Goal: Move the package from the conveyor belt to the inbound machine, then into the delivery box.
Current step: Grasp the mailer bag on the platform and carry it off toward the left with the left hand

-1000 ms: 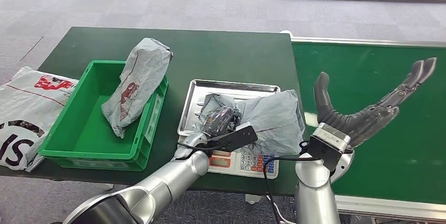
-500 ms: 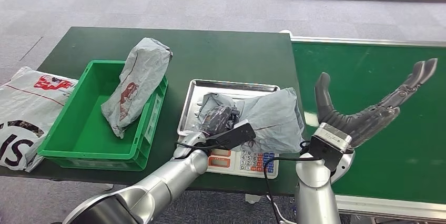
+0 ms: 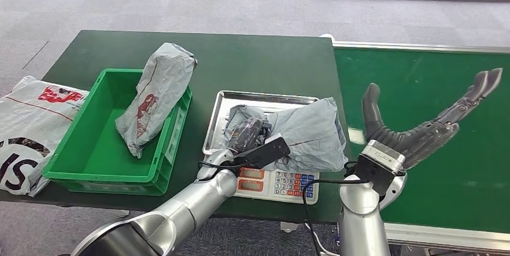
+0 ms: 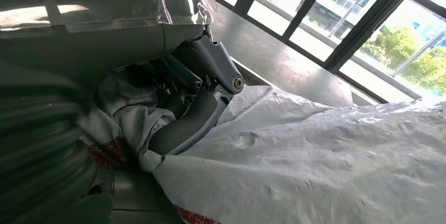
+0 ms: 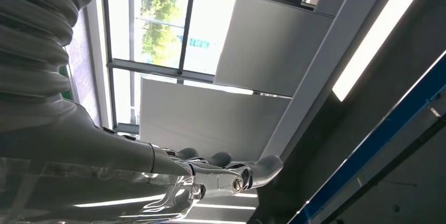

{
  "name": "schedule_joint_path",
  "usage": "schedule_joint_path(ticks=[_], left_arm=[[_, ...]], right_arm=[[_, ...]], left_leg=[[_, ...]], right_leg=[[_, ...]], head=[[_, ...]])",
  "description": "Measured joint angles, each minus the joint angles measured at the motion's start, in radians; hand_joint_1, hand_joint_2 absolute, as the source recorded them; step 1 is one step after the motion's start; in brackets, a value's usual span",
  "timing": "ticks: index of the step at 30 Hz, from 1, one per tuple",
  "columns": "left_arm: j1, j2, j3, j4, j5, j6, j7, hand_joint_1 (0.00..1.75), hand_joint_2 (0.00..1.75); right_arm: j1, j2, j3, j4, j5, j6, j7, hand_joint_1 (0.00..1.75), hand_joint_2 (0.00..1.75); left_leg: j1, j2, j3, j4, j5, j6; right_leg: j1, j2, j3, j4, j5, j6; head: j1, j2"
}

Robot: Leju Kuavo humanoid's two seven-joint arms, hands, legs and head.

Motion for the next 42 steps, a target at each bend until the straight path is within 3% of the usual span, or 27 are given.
schedule_joint_path(ticks=[7,14,23,28,37,42], left_arm=[[0.0,0.0,0.007,-0.002,-0.006,0.015,-0.006,1.75,1.75],[0.001,0.001,0.031,-0.021,-0.034,0.142,-0.037,1.75,1.75],[0.001,0.007,0.039,-0.033,-0.035,0.156,-0.041,1.75,1.75],[0.0,0.011,0.053,-0.061,-0.065,0.227,-0.06,1.75,1.75],[0.0,0.024,0.1,-0.173,-0.22,0.251,0.004,1.75,1.75],[0.032,0.027,0.172,-0.271,-0.461,0.261,0.087,1.75,1.75]], right_arm=[[0.0,0.0,-0.001,0.0,0.0,0.0,0.0,0.0,1.75],[0.002,0.0,-0.01,-0.002,0.002,0.0,0.0,0.0,1.75],[0.002,0.0,-0.012,-0.005,0.003,0.0,0.0,0.0,1.75],[0.003,0.0,-0.016,-0.005,0.005,0.0,0.0,0.0,1.75],[0.008,-0.001,-0.035,-0.01,0.007,0.0,0.0,0.0,1.75],[0.011,-0.001,-0.045,-0.019,0.01,0.0,0.0,0.0,1.75]], left_leg=[[0.0,0.0,-0.001,0.0,0.0,0.0],[0.0,0.0,-0.002,0.0,0.0,0.0],[0.0,0.0,-0.003,0.0,0.0,0.0],[0.0,0.0,-0.004,0.0,0.0,0.0],[0.0,0.0,-0.005,0.0,0.0,-0.001],[0.0,0.0,-0.005,0.0,0.0,-0.001]], right_leg=[[0.0,0.0,-0.001,0.0,0.0,0.0],[0.0,0.0,-0.002,0.0,0.0,0.0],[0.0,0.0,-0.003,0.0,0.0,0.0],[0.0,0.0,-0.004,0.0,0.0,0.0],[0.0,0.0,-0.005,0.0,0.0,0.0],[0.0,0.001,-0.006,0.0,0.0,0.0]], head=[[0.0,0.0],[0.0,0.0],[0.0,0.0],[0.0,0.0],[0.0,0.0],[0.0,0.0]])
